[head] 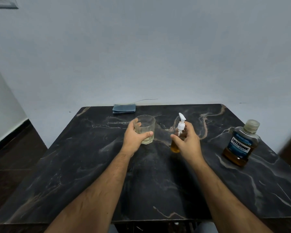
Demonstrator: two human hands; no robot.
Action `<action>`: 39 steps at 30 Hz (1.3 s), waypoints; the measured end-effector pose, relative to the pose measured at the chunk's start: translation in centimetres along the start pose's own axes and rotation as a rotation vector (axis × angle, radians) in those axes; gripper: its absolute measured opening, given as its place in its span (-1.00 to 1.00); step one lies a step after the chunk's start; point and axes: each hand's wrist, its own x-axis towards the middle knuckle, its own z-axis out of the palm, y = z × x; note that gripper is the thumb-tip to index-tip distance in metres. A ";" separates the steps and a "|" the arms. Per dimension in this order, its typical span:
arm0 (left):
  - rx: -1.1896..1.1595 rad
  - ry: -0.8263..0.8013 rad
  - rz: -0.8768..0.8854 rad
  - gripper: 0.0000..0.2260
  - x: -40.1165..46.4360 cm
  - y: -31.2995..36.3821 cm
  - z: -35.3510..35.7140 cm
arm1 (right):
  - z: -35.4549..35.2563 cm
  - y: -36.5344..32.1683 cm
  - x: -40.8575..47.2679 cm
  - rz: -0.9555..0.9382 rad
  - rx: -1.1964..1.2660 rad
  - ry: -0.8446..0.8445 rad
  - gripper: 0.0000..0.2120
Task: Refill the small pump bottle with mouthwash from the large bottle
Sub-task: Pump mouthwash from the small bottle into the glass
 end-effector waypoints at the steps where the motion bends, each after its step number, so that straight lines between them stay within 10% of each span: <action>1: 0.003 0.006 0.000 -0.17 0.6 -0.1 0.1 | 0.1 0.2 0.5 -0.006 0.008 0.005 -0.45; 39: 0.171 0.170 -0.034 -0.13 27.5 -5.1 6.8 | 1.2 4.8 4.3 0.052 0.017 -0.134 -0.25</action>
